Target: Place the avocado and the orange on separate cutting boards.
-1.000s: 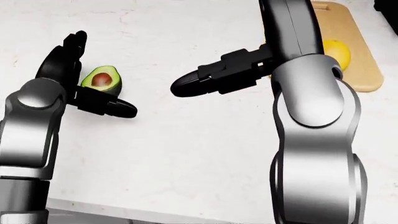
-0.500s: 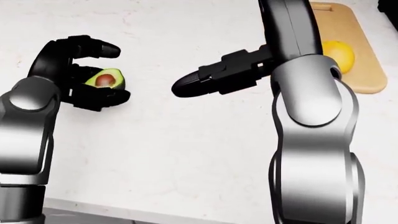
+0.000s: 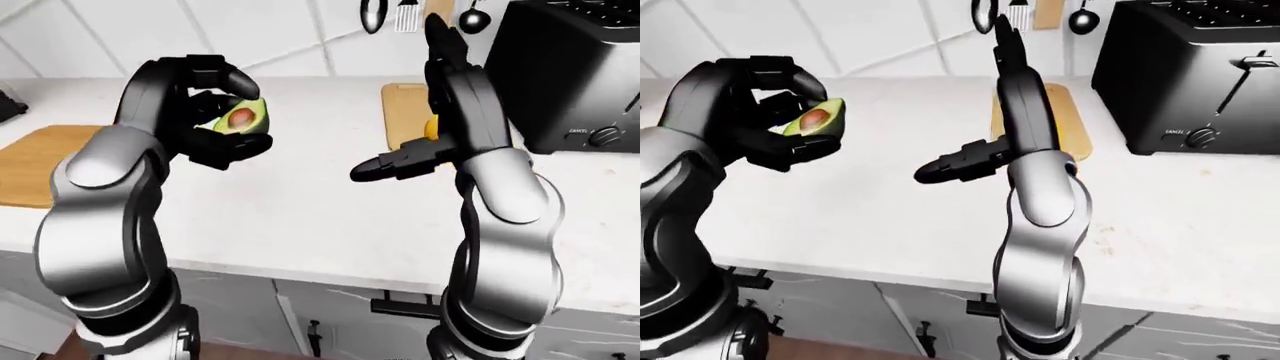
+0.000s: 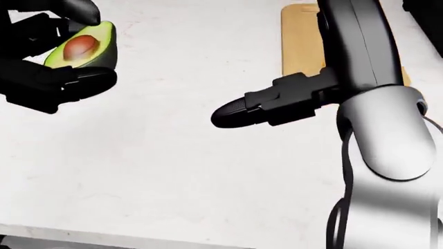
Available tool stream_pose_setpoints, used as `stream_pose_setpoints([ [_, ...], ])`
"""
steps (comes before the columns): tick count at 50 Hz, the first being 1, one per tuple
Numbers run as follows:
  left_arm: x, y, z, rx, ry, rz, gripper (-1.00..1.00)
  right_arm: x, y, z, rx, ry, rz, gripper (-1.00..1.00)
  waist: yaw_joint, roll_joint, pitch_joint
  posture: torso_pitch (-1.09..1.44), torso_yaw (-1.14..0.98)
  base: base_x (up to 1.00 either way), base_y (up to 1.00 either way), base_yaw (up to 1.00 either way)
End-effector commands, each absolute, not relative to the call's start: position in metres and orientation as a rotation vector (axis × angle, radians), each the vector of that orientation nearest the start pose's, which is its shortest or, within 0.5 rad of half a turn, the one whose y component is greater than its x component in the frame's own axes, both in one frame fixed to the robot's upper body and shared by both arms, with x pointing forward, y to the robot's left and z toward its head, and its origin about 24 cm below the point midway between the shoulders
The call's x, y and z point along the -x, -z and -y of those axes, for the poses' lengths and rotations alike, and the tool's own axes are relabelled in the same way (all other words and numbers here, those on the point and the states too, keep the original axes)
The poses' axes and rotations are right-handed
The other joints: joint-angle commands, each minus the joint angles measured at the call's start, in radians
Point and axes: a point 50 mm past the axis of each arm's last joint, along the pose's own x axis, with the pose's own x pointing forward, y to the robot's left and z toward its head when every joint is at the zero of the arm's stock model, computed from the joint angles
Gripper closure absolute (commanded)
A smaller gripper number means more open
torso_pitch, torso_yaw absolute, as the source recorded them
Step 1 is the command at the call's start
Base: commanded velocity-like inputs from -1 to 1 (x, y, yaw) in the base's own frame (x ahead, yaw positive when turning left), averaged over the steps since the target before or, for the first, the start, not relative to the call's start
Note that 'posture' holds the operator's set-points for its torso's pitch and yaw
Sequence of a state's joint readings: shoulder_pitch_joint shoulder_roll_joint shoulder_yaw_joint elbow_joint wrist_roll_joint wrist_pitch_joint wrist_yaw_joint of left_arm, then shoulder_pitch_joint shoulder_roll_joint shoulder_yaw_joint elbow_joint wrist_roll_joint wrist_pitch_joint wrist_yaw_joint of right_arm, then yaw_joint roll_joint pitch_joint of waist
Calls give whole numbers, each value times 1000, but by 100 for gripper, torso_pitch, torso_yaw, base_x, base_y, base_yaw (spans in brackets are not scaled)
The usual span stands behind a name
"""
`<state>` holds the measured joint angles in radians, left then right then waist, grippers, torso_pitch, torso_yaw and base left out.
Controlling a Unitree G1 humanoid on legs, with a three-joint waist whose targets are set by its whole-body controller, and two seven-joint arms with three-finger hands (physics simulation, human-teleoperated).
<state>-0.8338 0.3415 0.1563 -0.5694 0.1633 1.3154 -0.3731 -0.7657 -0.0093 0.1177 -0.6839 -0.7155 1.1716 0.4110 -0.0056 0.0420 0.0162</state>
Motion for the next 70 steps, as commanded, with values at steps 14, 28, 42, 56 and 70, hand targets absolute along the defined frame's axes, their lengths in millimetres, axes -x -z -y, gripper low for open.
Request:
stream_pose_setpoints([
  [14,-286,-297,-185,-223,42,148,65,-259,-275,116,371,26,302,-100,-68,-49,19,0,0,-57,36,0],
  [28,-288,-296,-190,-207,34,155,72,-258,-260,113,338,8,301,-100,-41,-18,23,0,0,21,69,0],
  [42,-288,-294,-187,-207,41,157,74,-256,-254,115,327,10,299,-100,-28,71,23,0,0,42,43,0],
  [56,-287,-293,-184,-206,48,158,74,-254,-251,118,313,17,303,-100,-1,-62,30,0,0,60,36,0],
  [70,-283,-303,-183,-209,50,174,74,-242,-258,117,316,13,329,-100,67,3,11,0,0,26,61,0],
])
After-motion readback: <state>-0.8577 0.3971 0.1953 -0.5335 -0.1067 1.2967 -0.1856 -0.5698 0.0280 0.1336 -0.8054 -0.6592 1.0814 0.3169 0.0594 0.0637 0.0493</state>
